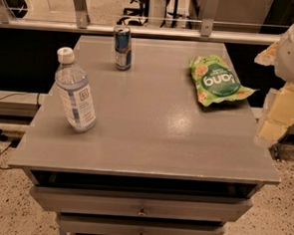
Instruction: Knock blue plastic bottle over
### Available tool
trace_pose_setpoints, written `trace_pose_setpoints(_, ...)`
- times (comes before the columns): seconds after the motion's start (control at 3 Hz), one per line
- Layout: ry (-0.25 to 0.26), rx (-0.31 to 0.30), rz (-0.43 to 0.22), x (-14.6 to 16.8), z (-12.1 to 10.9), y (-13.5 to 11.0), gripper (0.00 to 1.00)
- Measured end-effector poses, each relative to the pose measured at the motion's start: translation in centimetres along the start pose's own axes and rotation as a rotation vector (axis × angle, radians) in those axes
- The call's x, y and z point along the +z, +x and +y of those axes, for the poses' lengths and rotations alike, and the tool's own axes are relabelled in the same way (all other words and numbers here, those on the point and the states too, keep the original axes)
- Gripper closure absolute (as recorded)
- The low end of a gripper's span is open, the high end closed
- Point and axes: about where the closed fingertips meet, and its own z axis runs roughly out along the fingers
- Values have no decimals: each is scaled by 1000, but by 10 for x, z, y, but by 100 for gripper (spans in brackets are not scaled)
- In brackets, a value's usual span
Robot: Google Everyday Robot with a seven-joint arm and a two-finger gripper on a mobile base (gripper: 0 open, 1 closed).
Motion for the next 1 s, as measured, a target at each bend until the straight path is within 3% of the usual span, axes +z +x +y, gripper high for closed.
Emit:
trace_pose_setpoints(0.33, 0, 0, 0, 0, 0, 0, 0)
trace_pose_setpoints(0.67, -37, -31, -53, 12, -11, -1, 0)
trace_pose_setpoints(1.0, -150, -106, -186, 50, -15, -17, 0)
